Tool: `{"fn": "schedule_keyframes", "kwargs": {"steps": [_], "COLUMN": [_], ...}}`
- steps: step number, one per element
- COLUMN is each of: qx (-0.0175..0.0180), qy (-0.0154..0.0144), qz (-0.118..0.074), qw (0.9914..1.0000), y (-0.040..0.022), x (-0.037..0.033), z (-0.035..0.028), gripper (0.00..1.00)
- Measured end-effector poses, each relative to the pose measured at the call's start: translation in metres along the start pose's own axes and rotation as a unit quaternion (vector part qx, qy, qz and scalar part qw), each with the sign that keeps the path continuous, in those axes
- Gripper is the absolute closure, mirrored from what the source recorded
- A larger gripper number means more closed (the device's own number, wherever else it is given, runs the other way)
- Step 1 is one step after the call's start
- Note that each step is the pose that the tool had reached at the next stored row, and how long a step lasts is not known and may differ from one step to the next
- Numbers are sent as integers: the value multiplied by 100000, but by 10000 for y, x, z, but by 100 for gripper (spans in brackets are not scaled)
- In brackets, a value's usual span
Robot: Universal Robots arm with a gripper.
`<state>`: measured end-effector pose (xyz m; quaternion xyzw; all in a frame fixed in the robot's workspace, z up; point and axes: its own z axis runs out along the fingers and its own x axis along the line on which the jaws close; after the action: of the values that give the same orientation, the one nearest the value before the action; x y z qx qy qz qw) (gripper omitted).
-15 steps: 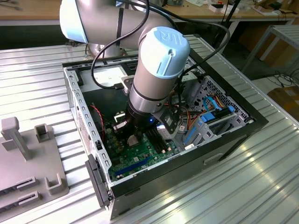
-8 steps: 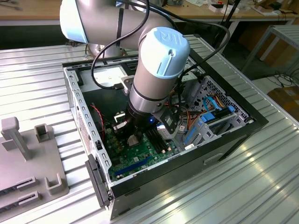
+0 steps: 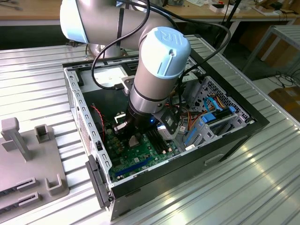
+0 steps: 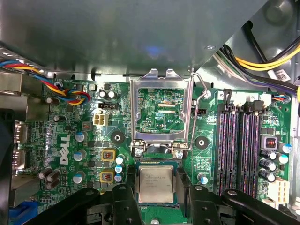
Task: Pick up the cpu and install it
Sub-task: 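Place the cpu into insertion slot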
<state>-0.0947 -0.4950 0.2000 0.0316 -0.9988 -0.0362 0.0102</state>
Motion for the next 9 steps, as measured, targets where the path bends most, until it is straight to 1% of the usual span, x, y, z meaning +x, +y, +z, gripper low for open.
{"fn": "schedule_keyframes", "kwargs": {"steps": [5,8,9], "qx": [-6,-22,-11], "qy": [2,-13,-9], "qz": [1,1,-4], "qw": [100000,100000,100000], "y": [0,2,3], "x": [0,0,0], "z": [0,-18,-37], "gripper": [56,56,56]}}
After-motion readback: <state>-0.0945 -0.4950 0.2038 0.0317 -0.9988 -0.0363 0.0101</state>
